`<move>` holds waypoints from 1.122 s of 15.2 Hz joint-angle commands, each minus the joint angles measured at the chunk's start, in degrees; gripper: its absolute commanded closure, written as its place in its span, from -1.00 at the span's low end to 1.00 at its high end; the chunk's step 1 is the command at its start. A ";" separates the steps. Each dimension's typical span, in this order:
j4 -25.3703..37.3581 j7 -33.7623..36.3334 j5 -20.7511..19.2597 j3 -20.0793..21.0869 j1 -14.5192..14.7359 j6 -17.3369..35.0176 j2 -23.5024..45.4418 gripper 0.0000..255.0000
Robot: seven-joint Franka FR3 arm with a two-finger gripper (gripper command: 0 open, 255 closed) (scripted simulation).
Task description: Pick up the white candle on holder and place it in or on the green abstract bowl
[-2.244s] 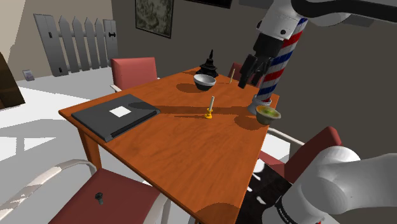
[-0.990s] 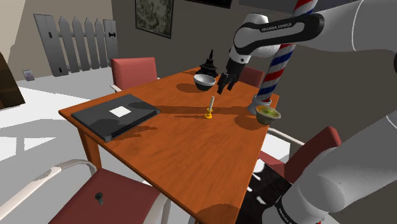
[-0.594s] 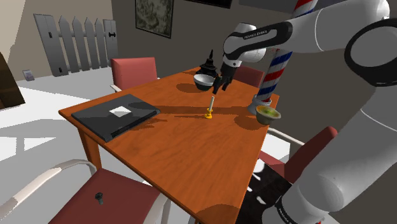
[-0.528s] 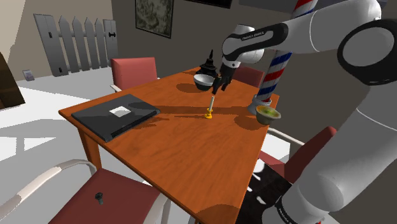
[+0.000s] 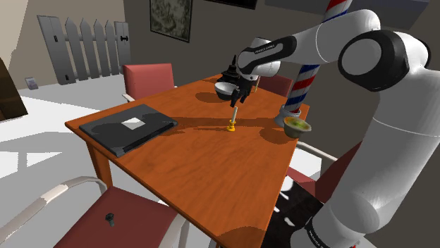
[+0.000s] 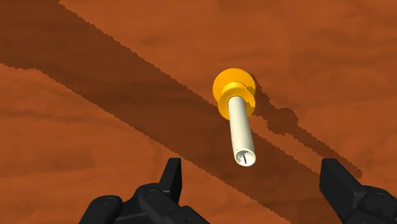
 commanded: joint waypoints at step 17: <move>-1.05 -0.50 0.55 0.13 -0.11 2.92 1.87 1.00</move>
